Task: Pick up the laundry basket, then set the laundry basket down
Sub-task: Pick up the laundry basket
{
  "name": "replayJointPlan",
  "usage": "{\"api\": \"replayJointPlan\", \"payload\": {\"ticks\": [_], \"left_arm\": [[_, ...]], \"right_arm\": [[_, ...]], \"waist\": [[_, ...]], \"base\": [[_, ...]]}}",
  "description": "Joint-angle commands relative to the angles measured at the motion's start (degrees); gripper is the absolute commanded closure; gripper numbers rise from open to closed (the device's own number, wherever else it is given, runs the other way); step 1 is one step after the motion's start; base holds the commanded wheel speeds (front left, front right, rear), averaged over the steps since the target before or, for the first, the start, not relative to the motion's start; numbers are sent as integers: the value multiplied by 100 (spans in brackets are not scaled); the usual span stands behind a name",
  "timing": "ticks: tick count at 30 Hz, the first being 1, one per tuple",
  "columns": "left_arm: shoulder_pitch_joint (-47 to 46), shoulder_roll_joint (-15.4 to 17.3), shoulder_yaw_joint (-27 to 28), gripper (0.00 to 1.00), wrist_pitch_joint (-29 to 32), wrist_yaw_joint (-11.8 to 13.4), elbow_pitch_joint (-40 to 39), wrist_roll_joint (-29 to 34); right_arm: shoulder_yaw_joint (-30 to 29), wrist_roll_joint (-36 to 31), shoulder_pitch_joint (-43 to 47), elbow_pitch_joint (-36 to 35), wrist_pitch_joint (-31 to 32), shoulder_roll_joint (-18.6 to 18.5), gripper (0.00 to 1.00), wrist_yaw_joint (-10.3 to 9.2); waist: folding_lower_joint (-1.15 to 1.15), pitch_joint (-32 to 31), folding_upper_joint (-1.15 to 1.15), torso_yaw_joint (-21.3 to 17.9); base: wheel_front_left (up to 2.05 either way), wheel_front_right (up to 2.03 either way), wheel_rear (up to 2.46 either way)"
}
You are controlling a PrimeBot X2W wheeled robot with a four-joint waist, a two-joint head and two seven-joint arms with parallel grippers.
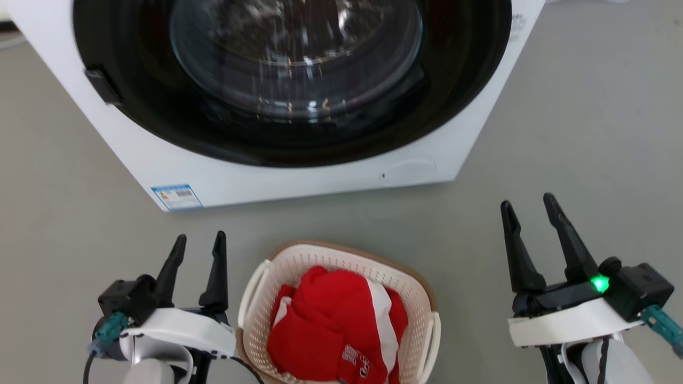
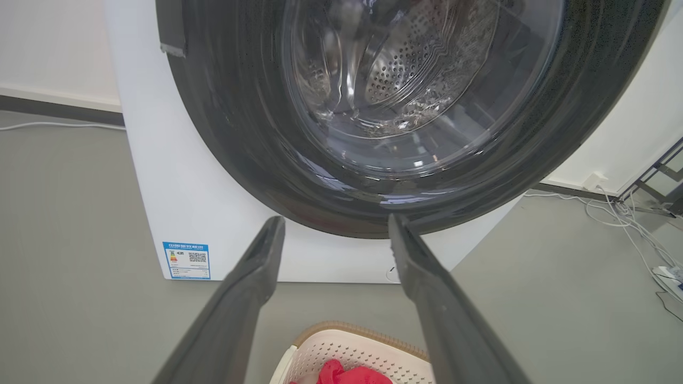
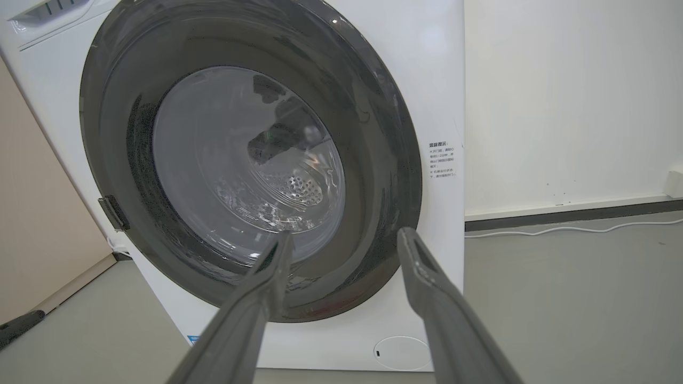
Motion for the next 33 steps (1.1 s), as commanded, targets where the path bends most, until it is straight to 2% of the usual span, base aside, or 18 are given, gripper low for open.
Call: {"api": "replayJointPlan", "payload": {"ticks": [1,21,33], "left_arm": [[-232,115,172,0,-35,-33,-103,-35],[-1504,642,261,0,-35,-33,1770,-238],[-2151,967,-249,0,-35,-33,2689,-126]], "right_arm": [[148,42,-146,-169,-80,-29,0,42],[170,113,-701,-625,-80,116,0,42],[242,127,-905,-853,-80,245,0,42]], "waist": [[0,185,0,-92],[0,1851,0,-416],[0,2608,0,-563]], "base": [[0,0,0],[0,0,0],[0,0,0]]}}
